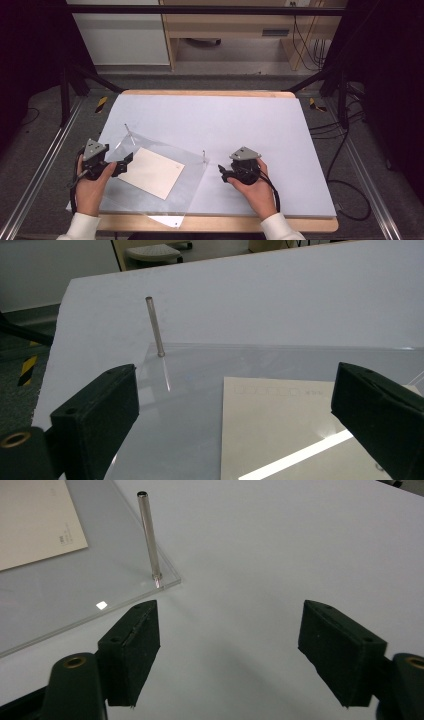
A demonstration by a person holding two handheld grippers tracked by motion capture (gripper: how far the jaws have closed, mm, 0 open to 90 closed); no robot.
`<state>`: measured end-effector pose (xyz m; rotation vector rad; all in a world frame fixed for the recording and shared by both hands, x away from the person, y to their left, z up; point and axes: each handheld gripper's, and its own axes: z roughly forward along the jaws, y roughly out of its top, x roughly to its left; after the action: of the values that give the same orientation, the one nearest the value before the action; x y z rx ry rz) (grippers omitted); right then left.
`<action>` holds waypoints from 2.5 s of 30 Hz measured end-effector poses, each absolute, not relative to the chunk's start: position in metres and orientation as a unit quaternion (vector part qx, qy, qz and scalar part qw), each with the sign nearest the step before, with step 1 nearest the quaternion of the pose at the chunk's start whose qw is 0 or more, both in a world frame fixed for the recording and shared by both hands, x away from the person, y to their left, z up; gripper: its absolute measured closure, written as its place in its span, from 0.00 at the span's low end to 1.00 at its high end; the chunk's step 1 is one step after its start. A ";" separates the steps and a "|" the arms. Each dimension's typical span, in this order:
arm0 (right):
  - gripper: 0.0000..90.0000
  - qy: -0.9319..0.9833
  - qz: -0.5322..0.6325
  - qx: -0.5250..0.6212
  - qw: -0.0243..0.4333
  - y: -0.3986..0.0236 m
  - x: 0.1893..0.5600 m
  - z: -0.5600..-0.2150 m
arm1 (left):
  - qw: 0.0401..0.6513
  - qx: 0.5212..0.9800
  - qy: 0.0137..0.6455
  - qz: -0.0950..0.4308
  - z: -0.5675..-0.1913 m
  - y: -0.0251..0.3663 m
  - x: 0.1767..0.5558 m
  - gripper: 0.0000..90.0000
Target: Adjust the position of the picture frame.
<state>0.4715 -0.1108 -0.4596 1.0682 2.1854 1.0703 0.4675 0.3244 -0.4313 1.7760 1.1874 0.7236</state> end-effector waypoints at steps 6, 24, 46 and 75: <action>0.38 0.804 0.392 0.383 0.231 -0.106 0.470 -0.459 | 0.424 0.717 0.472 0.290 -0.429 0.325 0.466 0.06; 0.58 0.819 0.391 0.368 0.203 -0.067 0.472 -0.450 | 0.418 0.727 0.456 0.299 -0.422 0.324 0.466 0.11; 0.83 0.847 0.351 0.358 0.179 -0.039 0.509 -0.469 | 0.378 0.757 0.444 0.295 -0.429 0.352 0.526 0.52; 0.93 0.836 0.371 0.365 0.172 -0.038 0.516 -0.472 | 0.332 0.772 0.470 0.269 -0.465 0.337 0.600 0.84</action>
<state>0.5158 -0.0381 -0.4721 1.0347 2.3732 1.0532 0.6001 0.3369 -0.4651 2.0180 1.2277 0.7041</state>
